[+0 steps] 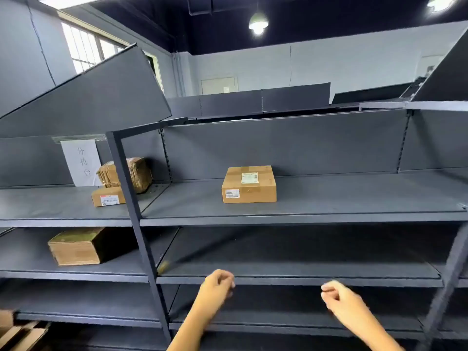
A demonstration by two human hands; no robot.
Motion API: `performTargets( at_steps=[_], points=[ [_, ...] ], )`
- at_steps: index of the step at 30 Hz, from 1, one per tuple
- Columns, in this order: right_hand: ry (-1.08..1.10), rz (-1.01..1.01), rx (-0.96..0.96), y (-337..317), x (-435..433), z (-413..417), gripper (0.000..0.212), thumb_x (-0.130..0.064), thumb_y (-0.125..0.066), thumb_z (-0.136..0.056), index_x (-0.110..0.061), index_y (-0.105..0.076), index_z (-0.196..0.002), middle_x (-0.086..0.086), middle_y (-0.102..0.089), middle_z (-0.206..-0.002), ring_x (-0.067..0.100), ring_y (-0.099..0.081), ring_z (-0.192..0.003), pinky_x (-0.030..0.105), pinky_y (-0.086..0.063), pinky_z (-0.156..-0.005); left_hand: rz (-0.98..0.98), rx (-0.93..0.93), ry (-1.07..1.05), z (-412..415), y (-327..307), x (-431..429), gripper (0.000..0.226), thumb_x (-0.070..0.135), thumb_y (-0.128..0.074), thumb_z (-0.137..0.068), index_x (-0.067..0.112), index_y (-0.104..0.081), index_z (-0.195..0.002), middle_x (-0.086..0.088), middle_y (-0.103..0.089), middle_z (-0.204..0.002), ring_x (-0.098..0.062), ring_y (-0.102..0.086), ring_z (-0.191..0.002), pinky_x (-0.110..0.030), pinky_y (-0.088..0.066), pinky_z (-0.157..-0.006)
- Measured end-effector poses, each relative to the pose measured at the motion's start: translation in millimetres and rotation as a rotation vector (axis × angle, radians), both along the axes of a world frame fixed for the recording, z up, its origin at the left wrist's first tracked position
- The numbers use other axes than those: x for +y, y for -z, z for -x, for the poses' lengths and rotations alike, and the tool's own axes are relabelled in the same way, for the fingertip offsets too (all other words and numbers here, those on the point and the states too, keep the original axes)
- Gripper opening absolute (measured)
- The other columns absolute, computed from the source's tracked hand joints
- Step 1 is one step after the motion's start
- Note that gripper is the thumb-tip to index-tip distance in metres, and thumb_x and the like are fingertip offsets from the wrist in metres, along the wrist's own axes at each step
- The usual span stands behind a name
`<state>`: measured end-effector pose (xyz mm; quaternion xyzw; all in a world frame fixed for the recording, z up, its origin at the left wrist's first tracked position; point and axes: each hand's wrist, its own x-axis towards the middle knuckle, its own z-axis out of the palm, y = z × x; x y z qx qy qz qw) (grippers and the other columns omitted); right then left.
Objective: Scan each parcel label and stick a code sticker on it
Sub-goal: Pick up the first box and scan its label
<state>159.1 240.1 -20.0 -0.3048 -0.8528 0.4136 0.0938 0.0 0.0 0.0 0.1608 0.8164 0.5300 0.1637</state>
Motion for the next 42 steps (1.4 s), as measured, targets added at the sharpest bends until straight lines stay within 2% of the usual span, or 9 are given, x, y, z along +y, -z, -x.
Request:
performTargets(
  at_steps=[6,10,16,18,21,25,33,38,42],
  points=[
    [-0.123,-0.017,0.131,-58.8,19.1,98.8,0.010,-0.026,-0.052,-0.093,-0.026,-0.058,-0.101,-0.008,-0.063,-0.092,0.007,-0.060,-0.078,0.016,-0.042,-0.060,-0.012,0.106,0.031,68.5,-38.1,55.6,0.019,0.009,-0.047,-0.093,0.021,-0.062,-0.090,0.006,-0.069,-0.082,-0.012,-0.060,-0.073,-0.025,-0.048,-0.073],
    [-0.136,-0.040,0.152,-65.5,32.4,151.3,0.010,-0.026,-0.052,-0.093,-0.027,-0.057,-0.102,-0.009,-0.062,-0.093,0.004,-0.059,-0.085,0.015,-0.043,-0.066,-0.030,0.091,0.039,115.1,-34.8,75.4,0.018,0.010,-0.047,-0.095,0.020,-0.062,-0.092,0.004,-0.069,-0.085,-0.009,-0.062,-0.070,-0.015,-0.045,-0.062],
    [-0.042,-0.014,0.199,-86.2,62.5,237.2,0.021,-0.031,-0.050,-0.095,-0.023,-0.054,-0.115,-0.013,-0.056,-0.101,0.009,-0.055,-0.095,0.024,-0.043,-0.076,-0.039,0.119,0.030,203.6,-45.8,100.2,0.012,0.022,-0.051,-0.095,0.023,-0.061,-0.090,0.002,-0.069,-0.088,-0.016,-0.067,-0.080,-0.024,-0.050,-0.069],
    [0.007,0.044,0.227,-94.9,71.5,262.6,0.028,-0.030,-0.049,-0.096,-0.020,-0.051,-0.122,-0.010,-0.053,-0.107,0.009,-0.050,-0.099,0.025,-0.038,-0.081,-0.062,0.122,0.034,233.7,-54.3,110.5,0.011,0.020,-0.051,-0.095,0.019,-0.062,-0.091,0.001,-0.068,-0.085,-0.017,-0.065,-0.077,-0.030,-0.054,-0.077],
    [0.093,0.158,0.283,-99.4,86.9,293.7,0.040,-0.033,-0.049,-0.097,-0.016,-0.044,-0.133,-0.001,-0.052,-0.126,0.013,-0.048,-0.107,0.030,-0.039,-0.091,-0.084,0.138,0.030,267.3,-63.2,124.2,0.012,0.018,-0.051,-0.095,0.020,-0.061,-0.088,0.002,-0.068,-0.084,-0.016,-0.064,-0.074,-0.022,-0.048,-0.067],
    [0.214,0.274,0.250,-99.1,106.1,325.1,0.052,-0.035,-0.047,-0.097,0.002,-0.041,-0.133,0.026,-0.049,-0.130,0.040,-0.048,-0.121,0.053,-0.039,-0.104,-0.129,0.161,-0.043,298.1,-64.0,136.5,0.017,0.014,-0.051,-0.094,0.022,-0.062,-0.082,0.000,-0.068,-0.088,-0.019,-0.065,-0.081,-0.024,-0.046,-0.071],
    [0.193,0.651,0.140,-95.6,130.9,373.3,0.036,-0.048,-0.047,-0.095,-0.021,-0.040,-0.117,0.009,-0.040,-0.140,0.033,-0.039,-0.129,0.046,-0.049,-0.089,-0.125,0.229,-0.225,330.7,-63.0,142.6,0.017,0.011,-0.048,-0.093,0.017,-0.063,-0.097,0.007,-0.064,-0.097,-0.004,-0.058,-0.087,-0.016,-0.042,-0.069],
    [0.213,0.817,0.131,-92.0,150.0,387.8,0.029,-0.044,-0.059,-0.089,-0.021,-0.054,-0.105,0.008,-0.048,-0.131,0.029,-0.046,-0.121,0.045,-0.052,-0.083,-0.031,0.180,-0.264,344.7,-68.7,152.7,0.024,0.016,-0.044,-0.096,0.015,-0.059,-0.114,0.004,-0.059,-0.103,-0.014,-0.052,-0.093,-0.024,-0.038,-0.079],
    [0.227,0.939,0.106,-91.3,159.9,389.1,0.054,-0.053,-0.068,-0.077,-0.013,-0.051,-0.110,0.014,-0.056,-0.123,0.027,-0.054,-0.096,0.033,-0.050,-0.060,-0.016,0.180,-0.287,344.2,-65.8,159.4,0.025,0.018,-0.043,-0.094,0.014,-0.063,-0.110,0.003,-0.064,-0.097,-0.007,-0.055,-0.082,-0.014,-0.037,-0.060]
  ],
)
